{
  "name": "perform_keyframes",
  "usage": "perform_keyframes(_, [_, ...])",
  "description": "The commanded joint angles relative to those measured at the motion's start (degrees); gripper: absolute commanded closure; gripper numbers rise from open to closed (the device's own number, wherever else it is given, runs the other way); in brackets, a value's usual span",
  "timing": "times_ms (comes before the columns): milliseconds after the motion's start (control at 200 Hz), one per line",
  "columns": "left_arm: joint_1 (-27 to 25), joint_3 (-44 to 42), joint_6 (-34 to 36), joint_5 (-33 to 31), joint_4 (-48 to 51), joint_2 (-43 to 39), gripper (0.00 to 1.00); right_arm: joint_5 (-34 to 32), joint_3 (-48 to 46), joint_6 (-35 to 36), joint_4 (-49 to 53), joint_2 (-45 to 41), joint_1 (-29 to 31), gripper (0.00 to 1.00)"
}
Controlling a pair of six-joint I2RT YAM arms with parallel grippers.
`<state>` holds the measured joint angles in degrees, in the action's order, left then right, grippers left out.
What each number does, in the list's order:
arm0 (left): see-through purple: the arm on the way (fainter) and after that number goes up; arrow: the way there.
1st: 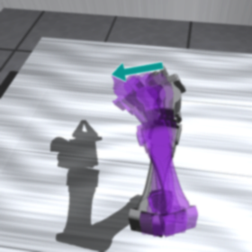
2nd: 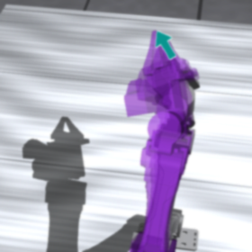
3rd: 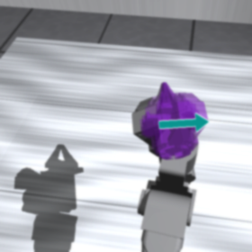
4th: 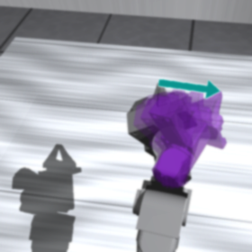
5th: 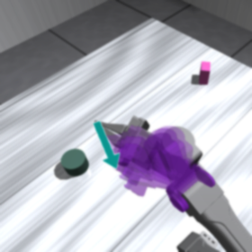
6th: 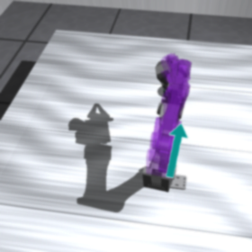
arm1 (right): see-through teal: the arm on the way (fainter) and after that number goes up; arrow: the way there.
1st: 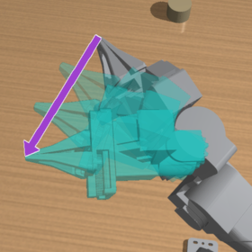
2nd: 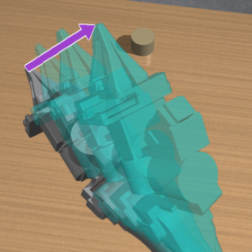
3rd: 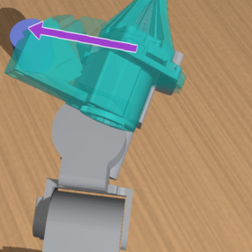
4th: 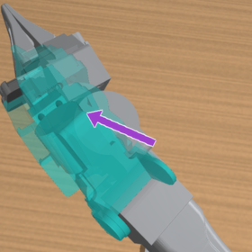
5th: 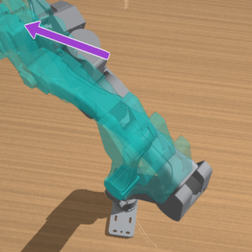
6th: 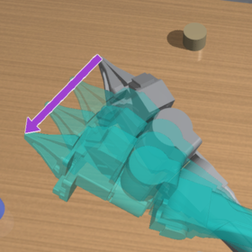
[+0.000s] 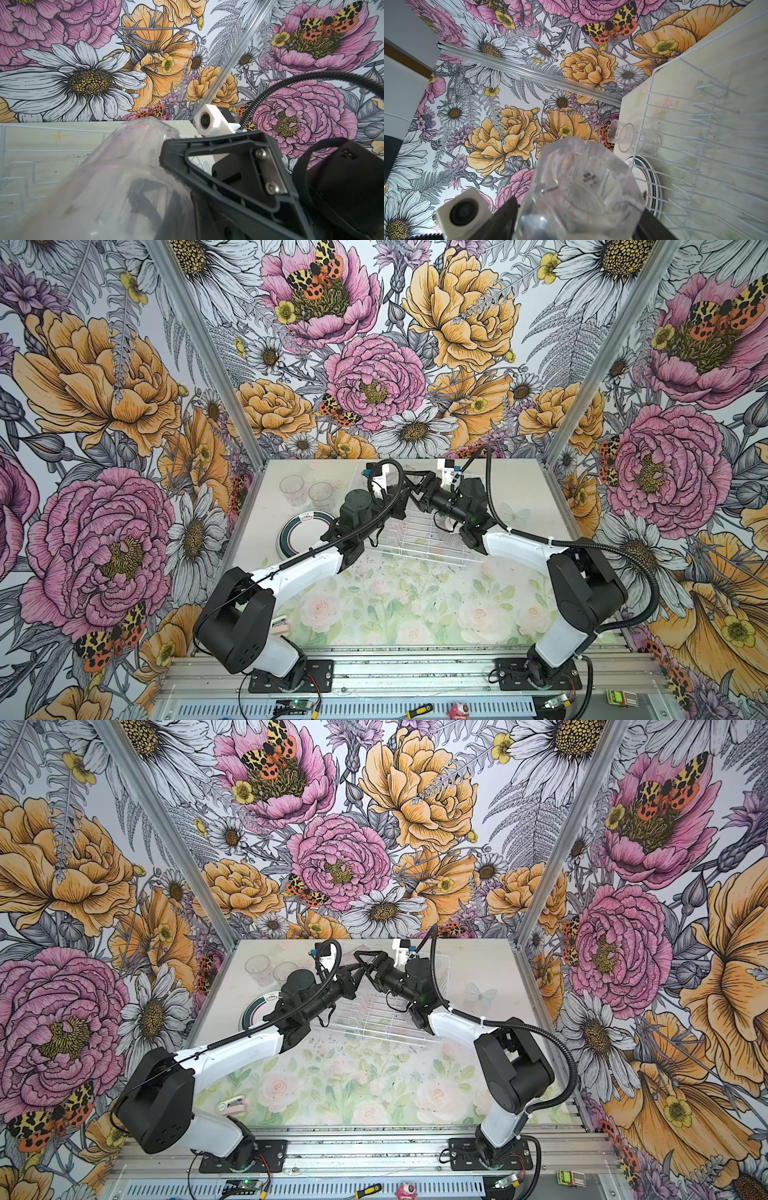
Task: Unload the mixed dishes from the dish rack
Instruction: 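Close the left gripper on the glass held by the right gripper, then carry the glass with the left gripper toward the table while right releases and withdraws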
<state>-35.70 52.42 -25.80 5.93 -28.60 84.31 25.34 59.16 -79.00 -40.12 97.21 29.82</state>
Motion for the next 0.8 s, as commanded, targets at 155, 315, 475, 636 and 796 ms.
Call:
perform_keyframes(155, [0.54, -1.53, -0.74, -0.70, 2.05, -1.42, 1.00, -0.38, 2.30, 2.60, -4.85, 0.08, -0.01, 0.18])
perform_keyframes(315, [1.54, -1.38, -0.61, -1.18, 5.51, -4.46, 1.00, -1.02, 2.26, 4.77, -4.91, 0.11, -0.68, 0.14])
perform_keyframes(475, [3.00, -0.64, 1.11, -3.10, 13.27, -9.27, 1.00, -1.83, 2.13, 6.64, -4.18, 0.66, -1.80, 0.13])
perform_keyframes(636, [5.13, -0.91, 2.97, -7.59, 23.16, -14.89, 1.00, -2.86, 0.73, 8.03, -4.05, 1.42, -3.04, 0.12])
perform_keyframes(796, [9.60, -0.14, 2.78, -12.37, 34.22, -18.36, 1.00, -2.83, -0.26, 12.27, -0.82, 0.84, -4.15, 0.12])
